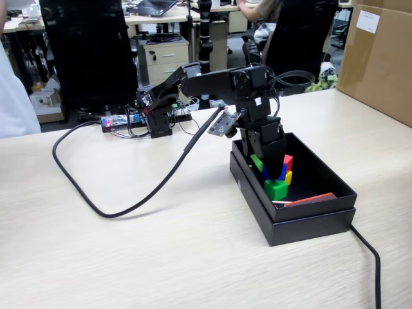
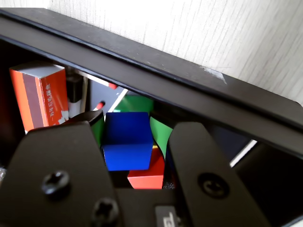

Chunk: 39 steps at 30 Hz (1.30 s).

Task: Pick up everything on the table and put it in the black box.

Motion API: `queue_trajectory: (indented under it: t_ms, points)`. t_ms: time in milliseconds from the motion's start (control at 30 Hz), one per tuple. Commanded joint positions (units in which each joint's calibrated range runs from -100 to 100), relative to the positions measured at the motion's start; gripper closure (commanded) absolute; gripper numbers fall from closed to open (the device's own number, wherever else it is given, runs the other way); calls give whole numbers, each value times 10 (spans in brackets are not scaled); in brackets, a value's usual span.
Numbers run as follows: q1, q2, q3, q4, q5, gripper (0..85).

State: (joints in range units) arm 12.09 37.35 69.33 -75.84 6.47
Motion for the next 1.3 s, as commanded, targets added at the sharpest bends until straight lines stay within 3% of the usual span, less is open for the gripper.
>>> queue_trajectory:
  t_ms: [0,100,200,367,700,900,1067,1267]
  points:
    - [5,-7,52,25,0,706]
    - [5,5,49,25,-1,520]
    - [6,8,42,23,-1,435]
    - [4,-54,29,17,-2,403]
    - [-11,-420,-109,7,-16,399]
    - [-43,-684,-357,24,-34,364]
    - [-57,-908,-578,39,-29,364]
    - [-70,-1134,-906,220,-21,364]
